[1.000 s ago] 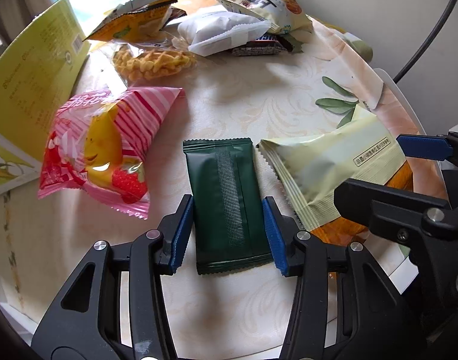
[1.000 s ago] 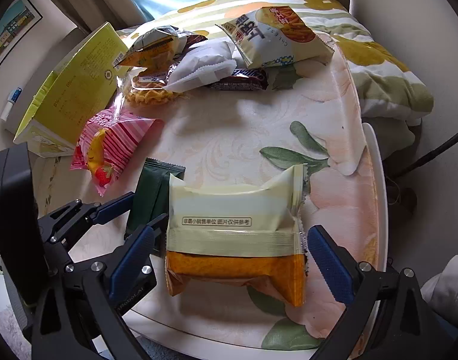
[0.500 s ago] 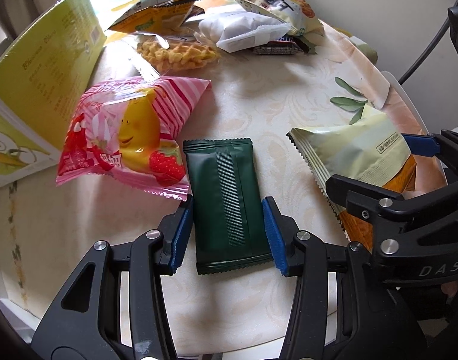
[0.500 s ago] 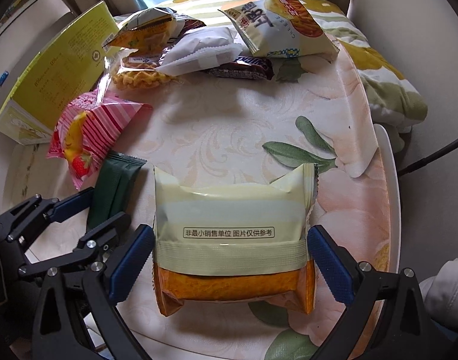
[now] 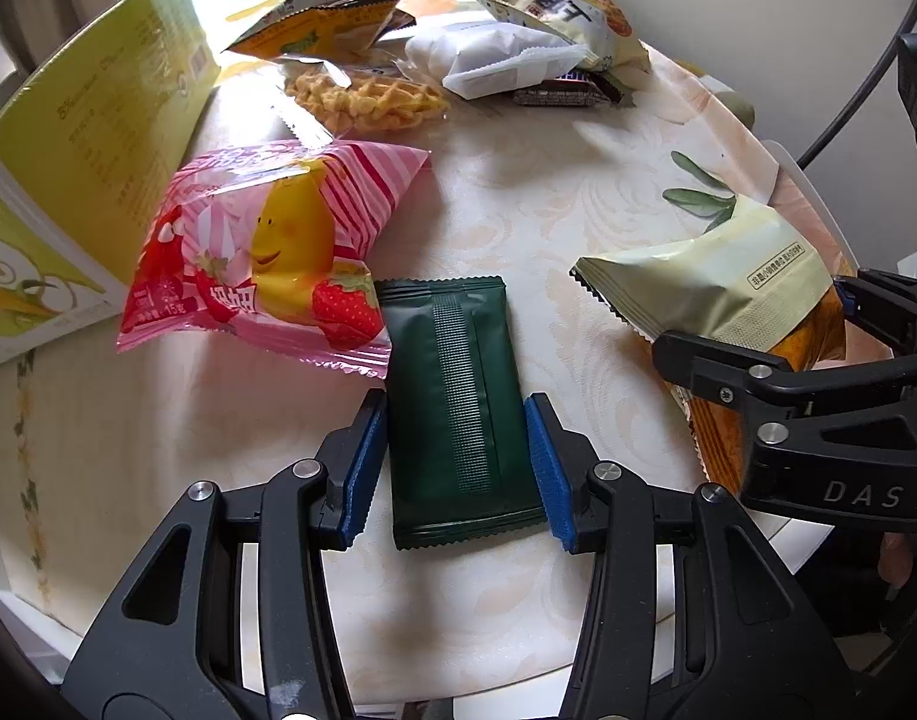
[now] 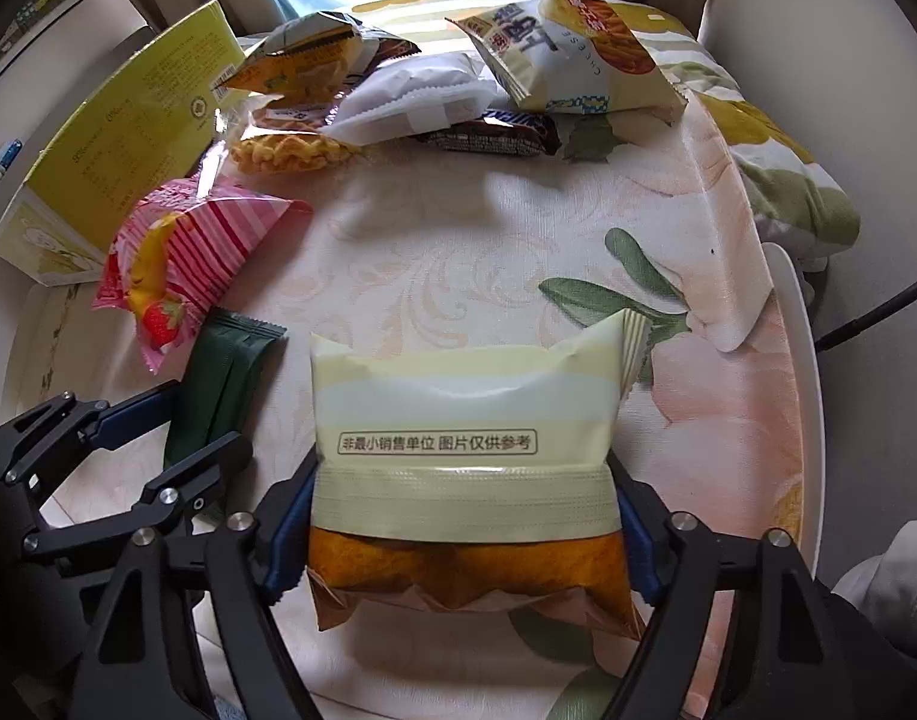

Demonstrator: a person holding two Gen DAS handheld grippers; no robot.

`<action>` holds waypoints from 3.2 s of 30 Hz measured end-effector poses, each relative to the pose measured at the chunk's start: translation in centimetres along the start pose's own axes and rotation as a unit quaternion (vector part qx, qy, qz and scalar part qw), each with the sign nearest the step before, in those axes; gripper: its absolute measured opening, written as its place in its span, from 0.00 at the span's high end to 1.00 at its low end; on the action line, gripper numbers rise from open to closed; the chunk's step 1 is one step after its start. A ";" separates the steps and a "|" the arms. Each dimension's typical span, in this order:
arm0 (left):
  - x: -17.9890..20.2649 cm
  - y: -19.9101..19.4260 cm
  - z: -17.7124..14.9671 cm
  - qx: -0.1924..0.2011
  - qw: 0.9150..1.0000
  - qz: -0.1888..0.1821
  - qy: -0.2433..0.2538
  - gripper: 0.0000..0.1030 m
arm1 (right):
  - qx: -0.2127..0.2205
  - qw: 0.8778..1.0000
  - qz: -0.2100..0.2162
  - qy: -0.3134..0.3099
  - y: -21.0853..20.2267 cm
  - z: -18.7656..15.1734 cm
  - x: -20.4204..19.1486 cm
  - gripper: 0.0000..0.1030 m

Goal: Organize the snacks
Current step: 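Grasp dark green packet with left gripper while right grasps cream-orange bread bag, then carry green packet with left gripper while right carries bread bag, release both into yellow box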

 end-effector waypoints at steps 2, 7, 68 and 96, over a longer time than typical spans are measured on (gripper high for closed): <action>0.1 -0.2 0.0 0.002 1.000 -0.003 -0.001 0.59 | 0.003 1.000 0.007 0.007 -0.3 -0.1 0.1 0.27; 0.7 -1.2 0.2 0.010 1.000 -0.012 -0.004 0.59 | 0.019 1.000 0.004 0.006 -1.8 -0.1 0.1 0.27; -39.1 -1.7 9.6 0.024 0.993 0.048 -0.110 0.00 | 0.036 0.990 0.102 -0.092 4.3 23.2 -30.8 0.26; -41.5 -6.5 7.7 0.052 0.986 0.061 -0.149 0.00 | 0.065 0.987 0.127 -0.068 1.2 20.8 -31.1 0.01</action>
Point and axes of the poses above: each gripper's, at about its wrist camera, not at the fingertips, and y roughly the way its jaws point, x to its right, z to its top, the point moved 7 cm from there along y, roughly the way its jaws point, and after that the axes turned 13 degrees about z, right-handed, at the moved point
